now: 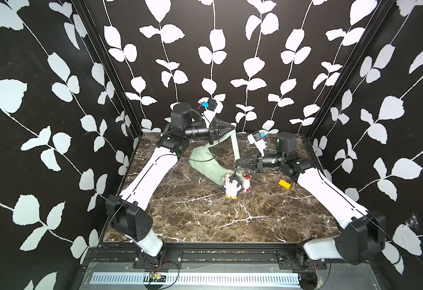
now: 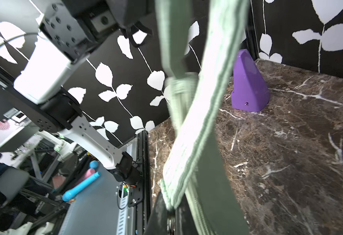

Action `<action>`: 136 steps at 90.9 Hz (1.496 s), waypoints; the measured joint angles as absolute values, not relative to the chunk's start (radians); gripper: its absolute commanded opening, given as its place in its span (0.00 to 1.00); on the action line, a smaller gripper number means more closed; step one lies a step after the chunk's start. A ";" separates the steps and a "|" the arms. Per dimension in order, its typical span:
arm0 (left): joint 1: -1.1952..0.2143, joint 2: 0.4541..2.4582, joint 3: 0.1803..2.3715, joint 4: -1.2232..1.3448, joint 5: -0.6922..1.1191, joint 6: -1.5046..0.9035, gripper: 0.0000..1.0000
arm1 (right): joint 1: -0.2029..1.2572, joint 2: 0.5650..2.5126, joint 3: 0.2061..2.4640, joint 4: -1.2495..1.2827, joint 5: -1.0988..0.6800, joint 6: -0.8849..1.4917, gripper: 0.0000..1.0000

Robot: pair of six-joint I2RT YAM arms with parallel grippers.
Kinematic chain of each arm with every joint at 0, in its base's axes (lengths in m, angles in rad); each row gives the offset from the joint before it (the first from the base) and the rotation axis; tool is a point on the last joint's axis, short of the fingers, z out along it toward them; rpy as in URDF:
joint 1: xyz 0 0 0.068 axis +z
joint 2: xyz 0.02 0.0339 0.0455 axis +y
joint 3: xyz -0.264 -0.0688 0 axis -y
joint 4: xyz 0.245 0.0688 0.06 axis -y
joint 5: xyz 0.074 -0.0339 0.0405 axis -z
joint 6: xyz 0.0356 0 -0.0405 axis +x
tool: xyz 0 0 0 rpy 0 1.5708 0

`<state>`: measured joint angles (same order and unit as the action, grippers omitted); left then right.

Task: Remove the decoration from the bag
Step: Pick up the bag from the center of the board, then remove the decoration item from the bag.

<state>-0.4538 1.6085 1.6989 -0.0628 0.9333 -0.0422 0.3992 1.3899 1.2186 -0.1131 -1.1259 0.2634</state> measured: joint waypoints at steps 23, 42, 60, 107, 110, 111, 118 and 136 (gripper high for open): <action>-0.454 1.669 1.713 -0.122 0.752 -0.026 0.28 | 0.400 1.332 1.217 -0.004 -1.071 0.442 0.00; -0.454 1.699 1.712 -0.120 0.743 -0.054 0.58 | 0.400 1.308 1.195 0.049 -1.020 0.506 0.00; -0.450 1.669 1.652 -0.076 0.803 -0.068 0.73 | 0.400 1.306 1.164 0.049 -1.002 0.525 0.00; -0.493 1.494 1.417 -0.112 1.048 -0.083 0.74 | 0.400 1.200 1.131 0.016 -1.008 0.447 0.00; -0.498 1.485 1.398 -0.090 1.069 -0.088 0.75 | 0.400 1.204 1.132 0.015 -1.010 0.441 0.00; -0.499 1.483 1.393 -0.082 1.078 -0.091 0.75 | 0.400 1.206 1.133 0.014 -1.010 0.440 0.00; -0.503 1.479 1.368 -0.029 1.150 -0.107 0.74 | 0.400 1.226 1.151 -0.012 -1.017 0.426 0.00; -0.506 1.490 1.362 0.010 1.241 -0.102 0.73 | 0.400 1.277 1.176 -0.036 -1.050 0.419 0.00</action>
<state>-0.5060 1.4902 1.3624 0.0097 1.2411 -0.1020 0.4004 1.2766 1.1763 -0.0364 -1.0496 0.4187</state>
